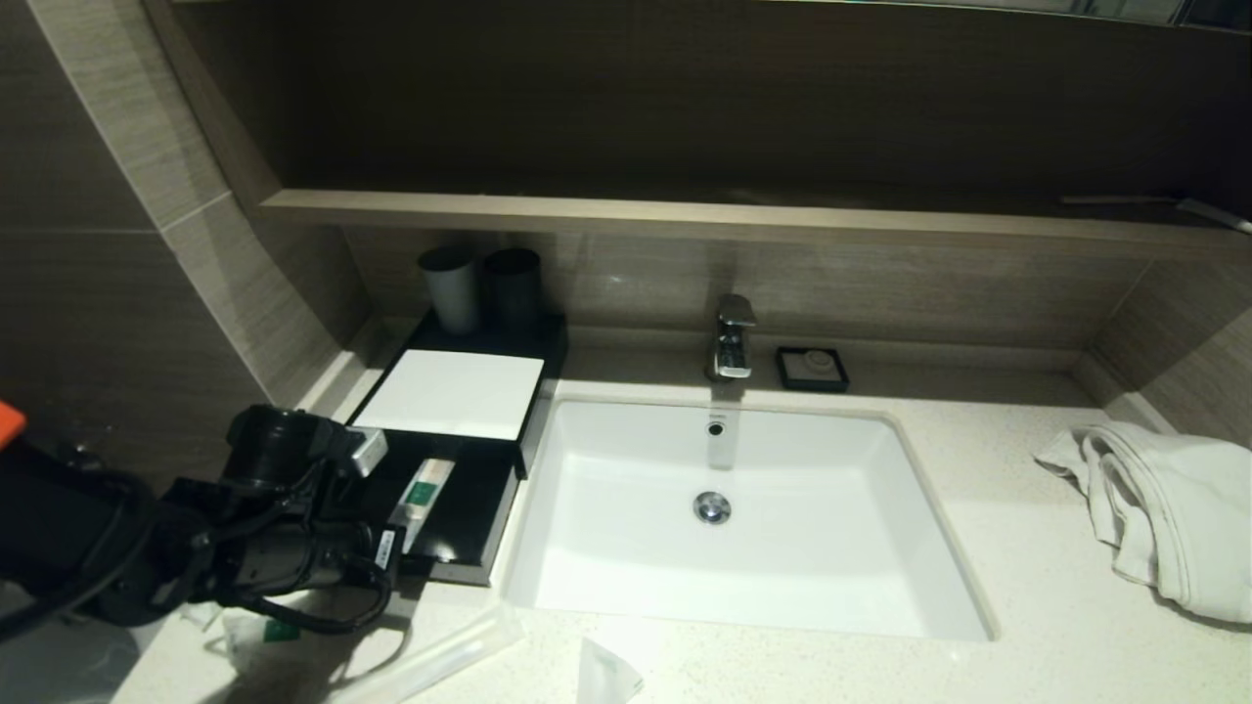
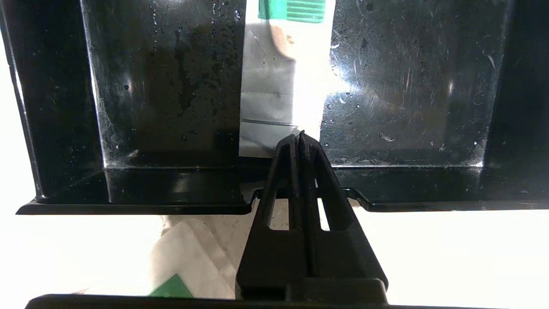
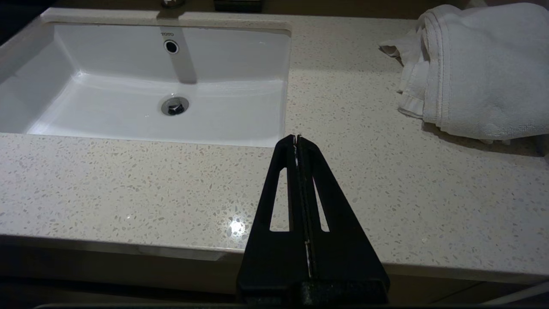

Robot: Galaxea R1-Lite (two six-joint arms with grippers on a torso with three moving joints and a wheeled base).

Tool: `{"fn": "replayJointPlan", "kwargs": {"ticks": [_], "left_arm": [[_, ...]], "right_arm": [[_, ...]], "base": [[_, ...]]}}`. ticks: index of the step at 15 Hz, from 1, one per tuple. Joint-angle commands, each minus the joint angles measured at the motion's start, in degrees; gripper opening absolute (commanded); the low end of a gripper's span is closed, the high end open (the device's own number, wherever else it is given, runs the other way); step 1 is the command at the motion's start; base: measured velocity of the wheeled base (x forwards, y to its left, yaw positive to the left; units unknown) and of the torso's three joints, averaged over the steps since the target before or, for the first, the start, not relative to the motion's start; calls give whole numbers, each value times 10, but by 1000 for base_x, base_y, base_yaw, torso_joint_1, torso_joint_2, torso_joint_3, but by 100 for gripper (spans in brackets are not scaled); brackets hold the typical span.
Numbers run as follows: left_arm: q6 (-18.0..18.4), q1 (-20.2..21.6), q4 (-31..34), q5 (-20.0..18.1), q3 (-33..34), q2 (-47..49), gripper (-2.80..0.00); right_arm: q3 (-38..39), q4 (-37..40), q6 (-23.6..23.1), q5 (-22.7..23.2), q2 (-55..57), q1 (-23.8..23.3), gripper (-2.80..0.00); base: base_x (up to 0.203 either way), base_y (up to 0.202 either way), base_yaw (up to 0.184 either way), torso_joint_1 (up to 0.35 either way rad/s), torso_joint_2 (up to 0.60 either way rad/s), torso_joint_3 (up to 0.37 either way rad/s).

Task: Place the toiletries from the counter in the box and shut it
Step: Open the drawer

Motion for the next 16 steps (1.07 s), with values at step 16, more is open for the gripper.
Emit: {"fn": "replayJointPlan", "kwargs": {"ticks": [16], "left_arm": [[22,0,75,0,-14,-10,-280]], "right_arm": [[0,0,0,0,0,0,-280]], "base": [[0,0,0,0,0,0]]}}
